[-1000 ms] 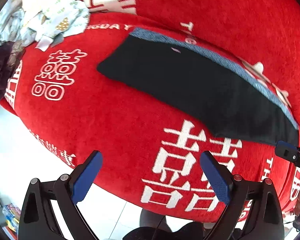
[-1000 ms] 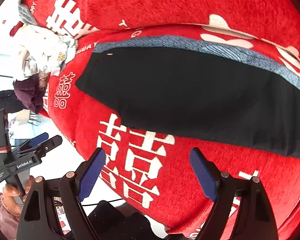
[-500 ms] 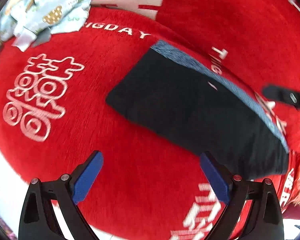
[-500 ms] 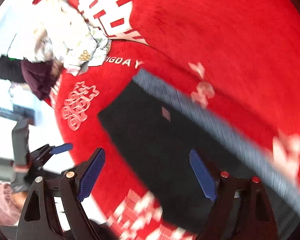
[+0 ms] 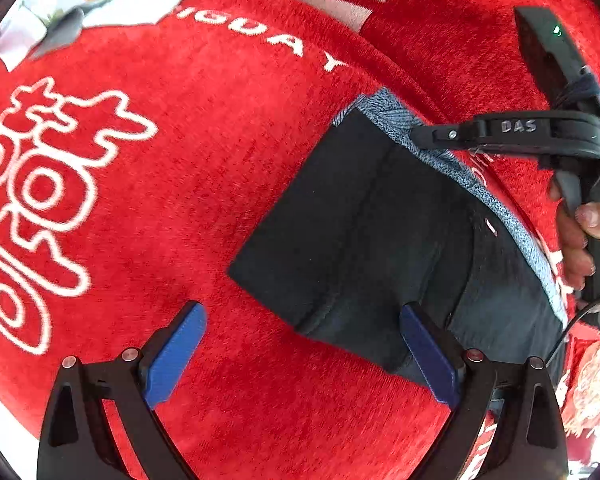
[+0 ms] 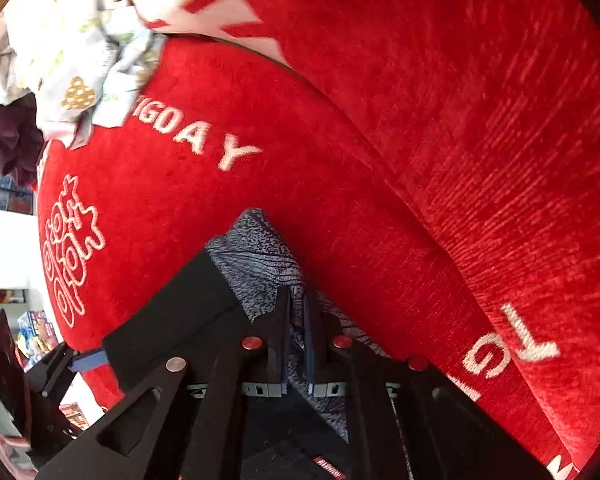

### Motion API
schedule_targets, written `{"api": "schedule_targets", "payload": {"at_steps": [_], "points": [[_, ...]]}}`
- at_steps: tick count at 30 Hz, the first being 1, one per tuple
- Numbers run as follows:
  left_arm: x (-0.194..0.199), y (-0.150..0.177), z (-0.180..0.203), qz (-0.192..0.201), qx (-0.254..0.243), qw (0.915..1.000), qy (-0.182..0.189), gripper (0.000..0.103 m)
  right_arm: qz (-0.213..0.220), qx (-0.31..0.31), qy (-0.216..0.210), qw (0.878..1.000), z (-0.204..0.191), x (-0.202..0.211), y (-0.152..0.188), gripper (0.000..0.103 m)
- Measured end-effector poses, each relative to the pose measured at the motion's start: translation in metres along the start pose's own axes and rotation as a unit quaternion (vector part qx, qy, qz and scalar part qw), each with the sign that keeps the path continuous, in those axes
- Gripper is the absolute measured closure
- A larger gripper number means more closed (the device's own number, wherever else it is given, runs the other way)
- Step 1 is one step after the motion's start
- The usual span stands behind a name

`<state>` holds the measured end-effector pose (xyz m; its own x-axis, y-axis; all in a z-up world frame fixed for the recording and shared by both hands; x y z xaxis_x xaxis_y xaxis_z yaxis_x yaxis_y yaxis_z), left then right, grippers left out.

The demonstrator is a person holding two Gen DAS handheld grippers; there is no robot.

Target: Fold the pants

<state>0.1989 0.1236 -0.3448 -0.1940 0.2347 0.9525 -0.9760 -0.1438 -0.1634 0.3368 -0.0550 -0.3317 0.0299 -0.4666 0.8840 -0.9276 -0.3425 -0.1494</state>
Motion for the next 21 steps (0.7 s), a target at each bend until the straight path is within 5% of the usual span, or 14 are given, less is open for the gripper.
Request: {"api": "schedule_targets", "payload": {"at_steps": [6, 8, 11, 13, 21], "points": [[0.014, -0.002, 0.006, 0.019, -0.022, 0.9993, -0.024, 0.005, -0.022, -0.023, -0.001, 0.999, -0.002, -0.025, -0.008, 0.095], [0.016, -0.004, 0.010, 0.019, -0.022, 0.9993, -0.023, 0.005, 0.009, -0.055, 0.011, 0.998, 0.003, -0.021, -0.003, 0.090], [0.025, -0.003, 0.016, 0.020, -0.027, 0.9991, -0.026, 0.005, 0.021, -0.063, 0.032, 0.997, -0.005, 0.002, 0.008, 0.063], [0.031, -0.002, 0.018, 0.015, -0.028, 0.9991, -0.028, 0.005, 0.026, -0.051, 0.035, 0.998, -0.018, 0.026, 0.016, 0.035], [0.067, 0.023, 0.029, -0.003, -0.027, 0.9975, -0.065, 0.005, 0.031, -0.052, 0.080, 0.995, -0.046, 0.091, 0.027, 0.024]]}}
Point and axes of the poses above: each gripper's, at about its wrist camera, not at the fingertips, and x roughly against the way its jaws point, z to its right, y to its underside, the point moved 3 cm from there along -x, roughly the way its jaws point, and after that the axes turned 2 degrees about -y, right-handed, at the moved point
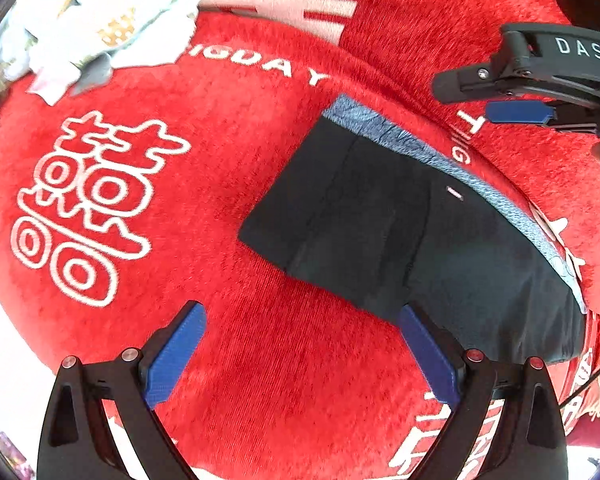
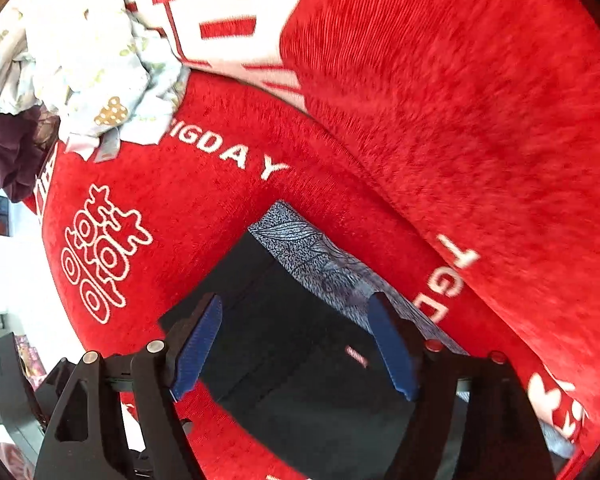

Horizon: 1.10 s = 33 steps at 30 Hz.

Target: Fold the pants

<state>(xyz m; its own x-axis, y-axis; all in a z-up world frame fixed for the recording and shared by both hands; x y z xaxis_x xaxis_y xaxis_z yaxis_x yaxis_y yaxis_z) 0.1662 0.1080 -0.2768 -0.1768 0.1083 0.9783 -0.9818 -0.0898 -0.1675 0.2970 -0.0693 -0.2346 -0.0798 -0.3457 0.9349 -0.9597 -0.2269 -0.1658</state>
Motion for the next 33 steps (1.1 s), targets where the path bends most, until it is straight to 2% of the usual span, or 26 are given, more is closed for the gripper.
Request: {"api": "schedule_targets", "payload": {"at_steps": [6, 11, 17, 19, 22, 25, 33], "points": [[0.026, 0.004, -0.002, 0.009, 0.006, 0.9997, -0.024, 0.005, -0.006, -0.036, 0.000, 0.999, 0.017, 0.031, 0.035, 0.024], [0.038, -0.001, 0.012, 0.013, 0.004, 0.9991, -0.041, 0.005, -0.023, -0.052, 0.034, 0.998, 0.038, 0.042, 0.051, 0.024], [0.044, 0.001, 0.030, 0.010, -0.017, 0.9984, -0.053, 0.005, 0.024, -0.057, 0.014, 0.998, 0.045, 0.073, 0.039, 0.024], [0.042, 0.005, 0.035, -0.001, -0.022, 0.9977, -0.064, 0.005, 0.024, -0.062, 0.011, 0.998, 0.052, 0.075, 0.045, 0.022], [0.043, 0.015, 0.046, -0.018, -0.035, 0.9966, -0.072, 0.005, 0.014, -0.092, -0.011, 0.996, 0.069, 0.071, 0.066, 0.022], [0.049, 0.026, 0.062, -0.026, -0.058, 0.9948, -0.080, 0.005, 0.003, -0.132, -0.021, 0.991, 0.092, 0.067, 0.102, 0.022], [0.047, 0.046, 0.115, -0.045, -0.114, 0.9889, -0.083, 0.005, -0.036, -0.256, -0.014, 0.966, 0.180, 0.060, 0.223, 0.022]]}}
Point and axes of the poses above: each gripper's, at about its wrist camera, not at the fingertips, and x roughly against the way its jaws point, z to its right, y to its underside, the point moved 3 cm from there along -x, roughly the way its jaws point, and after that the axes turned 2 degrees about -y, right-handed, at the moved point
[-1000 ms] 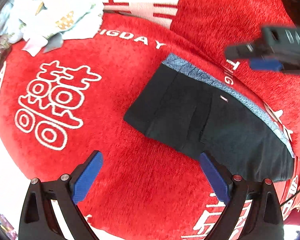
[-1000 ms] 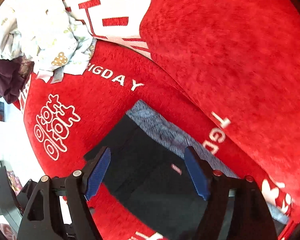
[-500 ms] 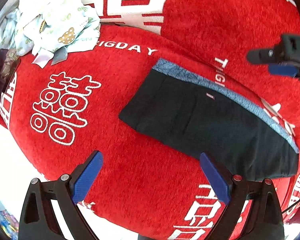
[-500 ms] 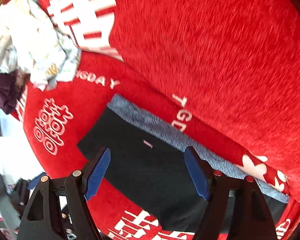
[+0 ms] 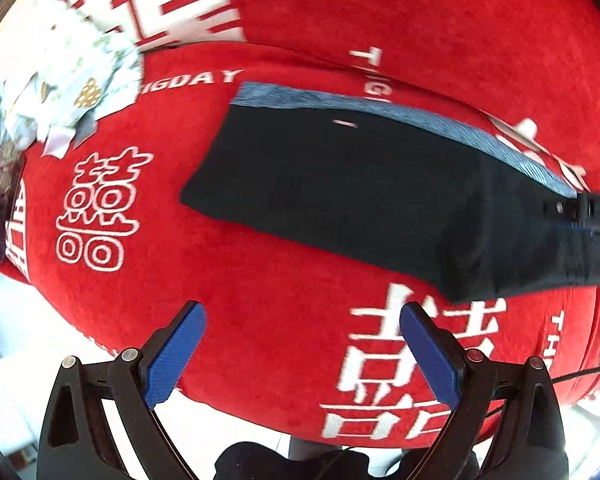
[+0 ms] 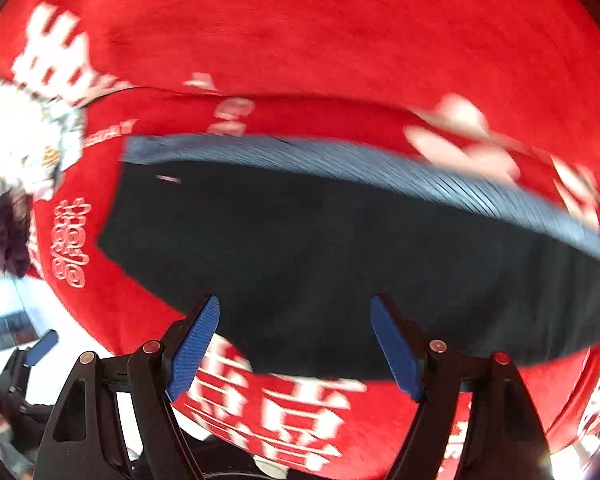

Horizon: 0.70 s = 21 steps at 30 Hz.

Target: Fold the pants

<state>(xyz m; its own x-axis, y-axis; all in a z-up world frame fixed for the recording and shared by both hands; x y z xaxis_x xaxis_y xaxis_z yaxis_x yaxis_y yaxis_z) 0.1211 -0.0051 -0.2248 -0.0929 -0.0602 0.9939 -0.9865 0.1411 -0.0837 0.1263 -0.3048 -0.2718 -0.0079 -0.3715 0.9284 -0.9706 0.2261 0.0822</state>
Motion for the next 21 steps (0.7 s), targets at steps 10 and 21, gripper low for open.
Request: {"api": "schedule_targets", "payload": {"at_steps": [10, 21], "points": [[-0.003, 0.007, 0.097, -0.010, -0.080, 0.9966, 0.020, 0.005, -0.009, -0.103, -0.020, 0.994, 0.117, 0.005, 0.064, 0.022], [-0.025, -0.009, 0.196, 0.004, -0.149, 0.9886, 0.018, 0.005, 0.075, -0.241, -0.102, 0.962, 0.257, 0.024, 0.118, 0.022]]}}
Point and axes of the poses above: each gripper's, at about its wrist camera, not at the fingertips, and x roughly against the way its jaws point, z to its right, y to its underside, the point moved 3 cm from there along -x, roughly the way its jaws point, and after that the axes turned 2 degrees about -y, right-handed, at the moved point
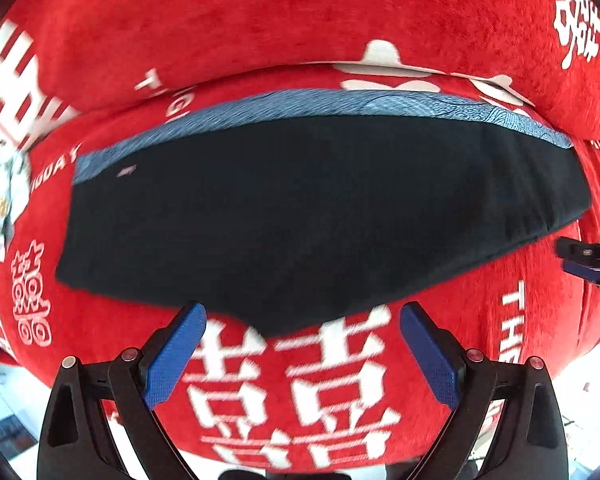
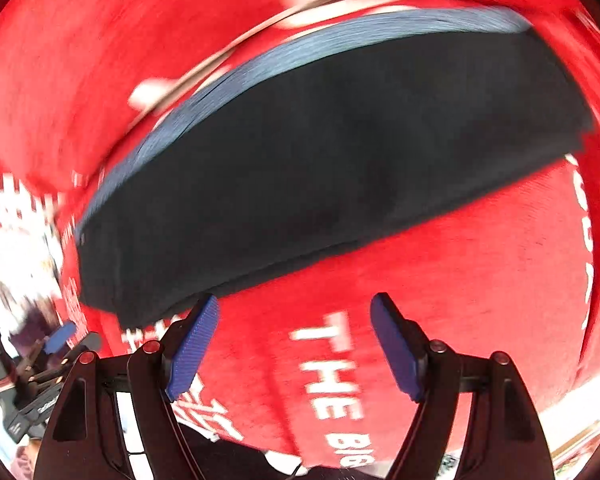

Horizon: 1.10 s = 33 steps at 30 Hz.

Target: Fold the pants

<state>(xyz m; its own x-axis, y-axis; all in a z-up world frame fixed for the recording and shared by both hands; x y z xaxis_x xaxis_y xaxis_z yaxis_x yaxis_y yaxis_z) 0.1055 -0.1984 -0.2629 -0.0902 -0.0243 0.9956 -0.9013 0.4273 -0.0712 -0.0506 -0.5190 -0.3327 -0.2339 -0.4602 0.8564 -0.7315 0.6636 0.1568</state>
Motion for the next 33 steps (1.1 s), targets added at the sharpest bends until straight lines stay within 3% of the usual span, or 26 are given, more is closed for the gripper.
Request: {"api": "schedule_targets", "payload": {"at_steps": [4, 8, 10, 12, 14, 15, 16, 18, 20, 22, 24, 27, 30, 33], "points": [[-0.013, -0.026, 0.035, 0.016, -0.016, 0.9997, -0.008, 0.005, 0.068, -0.099, -0.044, 0.992, 0.079, 0.023, -0.017, 0.022], [-0.029, -0.053, 0.076, 0.036, -0.013, 0.9993, -0.005, 0.005, 0.149, -0.176, -0.097, 0.968, 0.147, 0.045, -0.045, 0.024], [-0.035, -0.064, 0.094, 0.046, -0.008, 0.9989, -0.005, 0.005, 0.167, -0.196, -0.115, 0.959, 0.166, 0.047, -0.058, 0.035], [-0.039, -0.074, 0.106, 0.058, -0.003, 0.9983, -0.010, 0.005, 0.166, -0.214, -0.126, 0.954, 0.179, 0.045, -0.073, 0.038], [-0.044, -0.080, 0.114, 0.064, 0.001, 0.9977, -0.021, 0.005, 0.153, -0.235, -0.134, 0.951, 0.191, 0.039, -0.085, 0.052], [-0.046, -0.083, 0.117, 0.064, 0.004, 0.9976, -0.027, 0.005, 0.145, -0.235, -0.133, 0.952, 0.192, 0.036, -0.088, 0.080], [-0.049, -0.086, 0.119, 0.065, 0.005, 0.9974, -0.032, 0.005, 0.141, -0.226, -0.138, 0.954, 0.190, 0.038, -0.090, 0.095], [-0.055, -0.086, 0.121, 0.063, 0.005, 0.9971, -0.041, 0.005, 0.155, -0.192, -0.144, 0.958, 0.183, 0.050, -0.091, 0.096], [-0.071, -0.081, 0.121, 0.044, -0.004, 0.9977, -0.051, 0.005, 0.160, -0.146, -0.115, 0.970, 0.179, 0.057, -0.089, 0.096], [-0.079, -0.075, 0.118, 0.056, 0.004, 0.9977, -0.036, 0.002, 0.126, -0.141, -0.086, 0.978, 0.190, 0.038, -0.086, 0.094], [-0.079, -0.074, 0.115, 0.057, 0.007, 0.9981, -0.022, 0.002, 0.139, -0.172, -0.119, 0.968, 0.201, 0.035, -0.085, 0.094], [-0.072, -0.079, 0.114, 0.043, -0.016, 0.9984, -0.032, 0.003, 0.152, -0.174, -0.074, 0.970, 0.193, 0.050, -0.076, 0.076], [-0.052, -0.081, 0.113, 0.073, -0.045, 0.9956, -0.037, 0.003, 0.158, -0.130, -0.098, 0.974, 0.161, 0.063, -0.062, 0.076], [-0.048, -0.082, 0.117, 0.079, -0.057, 0.9946, -0.036, 0.003, 0.127, -0.058, -0.132, 0.981, 0.093, 0.043, -0.056, 0.076]]}}
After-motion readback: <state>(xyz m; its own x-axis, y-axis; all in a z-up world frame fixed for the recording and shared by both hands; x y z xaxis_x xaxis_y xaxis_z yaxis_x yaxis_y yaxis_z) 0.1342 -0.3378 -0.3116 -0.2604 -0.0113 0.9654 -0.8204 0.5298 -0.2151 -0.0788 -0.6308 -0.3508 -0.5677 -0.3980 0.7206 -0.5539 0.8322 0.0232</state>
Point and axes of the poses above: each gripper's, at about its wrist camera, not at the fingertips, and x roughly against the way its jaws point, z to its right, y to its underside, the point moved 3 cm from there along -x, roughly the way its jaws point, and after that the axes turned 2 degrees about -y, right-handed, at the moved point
